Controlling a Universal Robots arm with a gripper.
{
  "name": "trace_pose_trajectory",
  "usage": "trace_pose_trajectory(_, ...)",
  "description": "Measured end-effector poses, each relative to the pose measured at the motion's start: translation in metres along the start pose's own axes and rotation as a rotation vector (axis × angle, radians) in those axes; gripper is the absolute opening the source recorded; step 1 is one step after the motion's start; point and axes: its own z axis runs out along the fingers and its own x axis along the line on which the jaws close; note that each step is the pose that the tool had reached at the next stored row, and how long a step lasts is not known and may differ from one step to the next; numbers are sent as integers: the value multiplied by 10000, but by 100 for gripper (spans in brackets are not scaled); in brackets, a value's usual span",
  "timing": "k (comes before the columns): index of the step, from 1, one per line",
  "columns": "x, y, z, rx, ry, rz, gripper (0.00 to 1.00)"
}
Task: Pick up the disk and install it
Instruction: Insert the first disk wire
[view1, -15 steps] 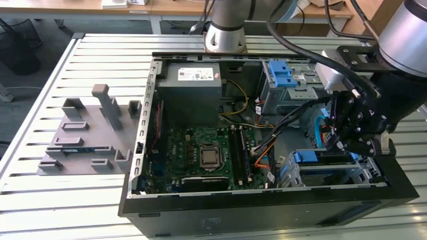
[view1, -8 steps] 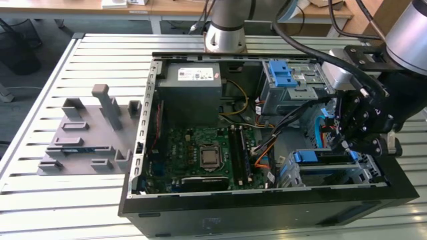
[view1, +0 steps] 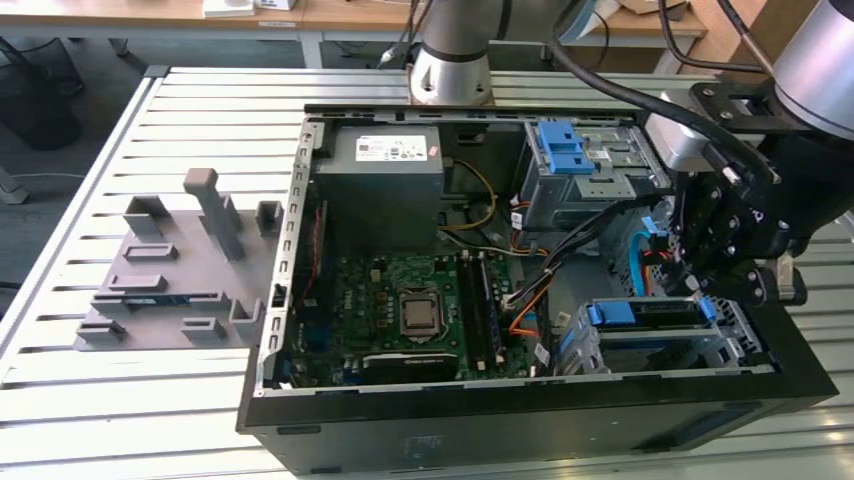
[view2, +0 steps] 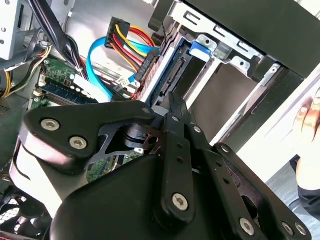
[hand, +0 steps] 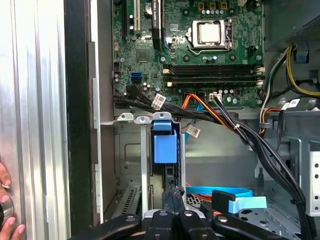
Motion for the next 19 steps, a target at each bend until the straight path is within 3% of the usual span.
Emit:
trace_pose_trajectory(12, -108, -98, 0, 10, 1, 1, 11)
trace_pose_trajectory(19, -151, -110, -17, 22, 0, 2, 11)
